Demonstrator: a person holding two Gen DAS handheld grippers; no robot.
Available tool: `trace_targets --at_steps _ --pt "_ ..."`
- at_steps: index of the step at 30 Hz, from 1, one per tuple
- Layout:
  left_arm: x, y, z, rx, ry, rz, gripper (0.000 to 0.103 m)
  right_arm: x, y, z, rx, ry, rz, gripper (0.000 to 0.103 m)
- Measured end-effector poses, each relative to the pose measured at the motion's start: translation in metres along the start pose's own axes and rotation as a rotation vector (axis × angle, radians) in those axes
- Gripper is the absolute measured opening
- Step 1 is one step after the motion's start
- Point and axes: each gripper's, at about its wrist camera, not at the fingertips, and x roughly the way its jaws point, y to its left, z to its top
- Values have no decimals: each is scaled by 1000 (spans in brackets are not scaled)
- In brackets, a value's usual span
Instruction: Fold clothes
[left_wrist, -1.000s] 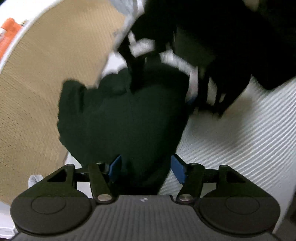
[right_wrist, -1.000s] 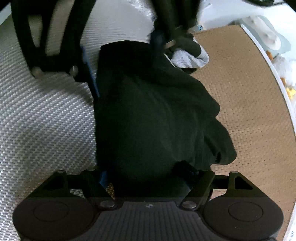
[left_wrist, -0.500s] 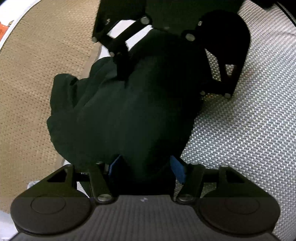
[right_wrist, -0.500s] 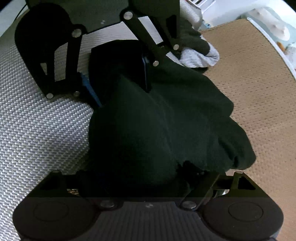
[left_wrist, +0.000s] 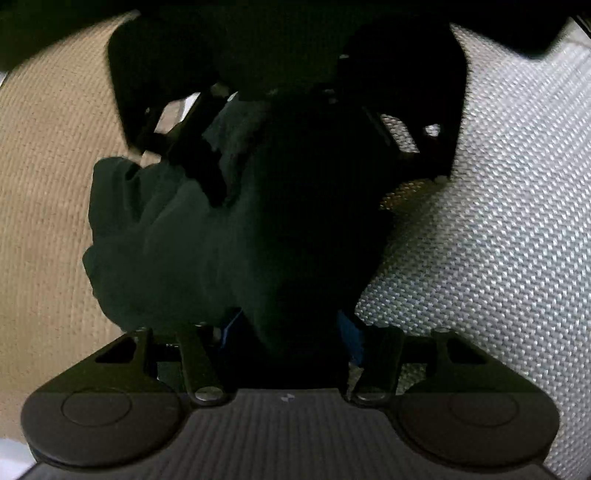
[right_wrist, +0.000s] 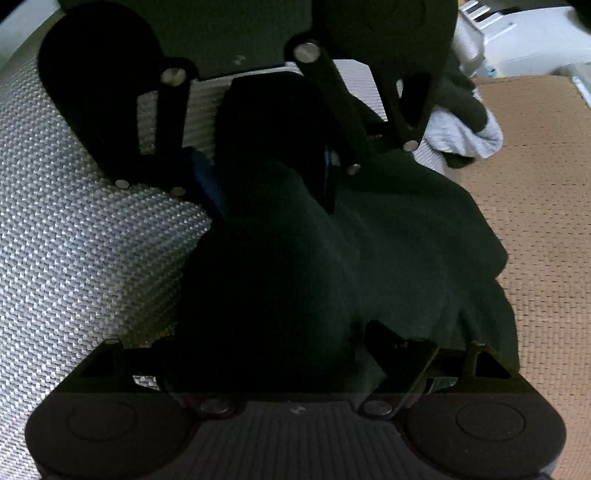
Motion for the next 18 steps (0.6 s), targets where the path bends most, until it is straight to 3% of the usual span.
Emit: trace_targets --at_steps 9,18 --pt "4 1 -3 6 -7 -42 54 13 -18 17 -71 28 95 84" --pt "9 0 -8 -11 -34 -48 54 20 -22 32 -94 48 89 84"
